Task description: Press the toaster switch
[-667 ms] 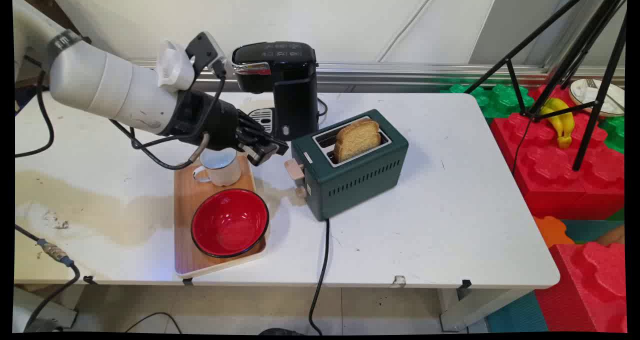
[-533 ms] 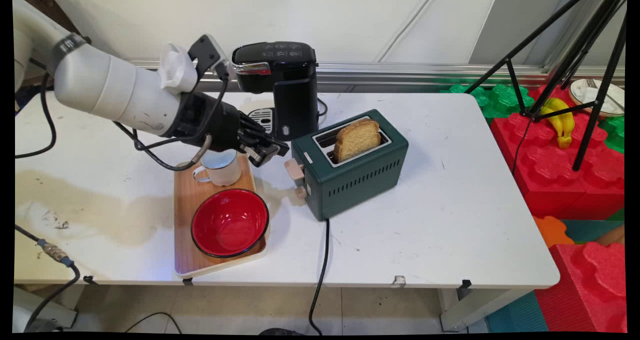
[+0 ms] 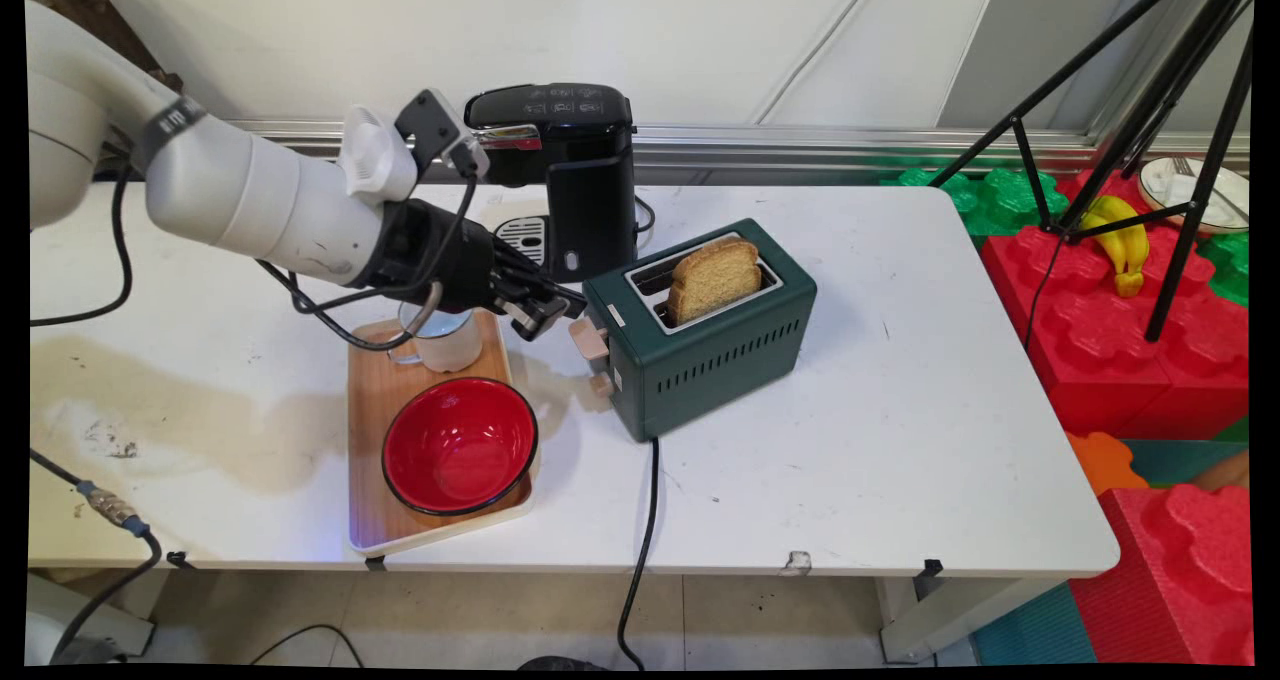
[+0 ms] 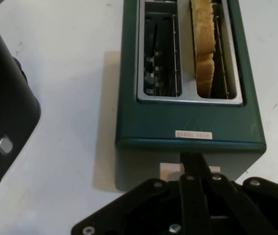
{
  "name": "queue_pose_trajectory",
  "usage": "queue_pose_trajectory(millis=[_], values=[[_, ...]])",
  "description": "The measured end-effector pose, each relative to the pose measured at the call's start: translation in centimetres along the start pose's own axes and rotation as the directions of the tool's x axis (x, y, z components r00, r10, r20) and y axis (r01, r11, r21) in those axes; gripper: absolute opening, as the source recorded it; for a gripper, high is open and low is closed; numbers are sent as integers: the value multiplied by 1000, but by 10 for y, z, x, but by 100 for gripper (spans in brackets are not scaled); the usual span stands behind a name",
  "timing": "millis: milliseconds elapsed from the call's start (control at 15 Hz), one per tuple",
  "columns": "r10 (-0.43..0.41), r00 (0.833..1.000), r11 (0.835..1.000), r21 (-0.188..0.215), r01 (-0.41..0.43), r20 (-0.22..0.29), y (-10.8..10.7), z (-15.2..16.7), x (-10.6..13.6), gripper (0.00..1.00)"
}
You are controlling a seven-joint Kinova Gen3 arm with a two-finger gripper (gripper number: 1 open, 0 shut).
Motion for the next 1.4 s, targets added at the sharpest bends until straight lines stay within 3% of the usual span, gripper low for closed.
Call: queue_pose_trajectory(millis=[867,1400], values=[[-15,1000,1000,-18,15,13,3,36,-16,0],[-21,998,999,-30,22,51,4,55,-31,0]])
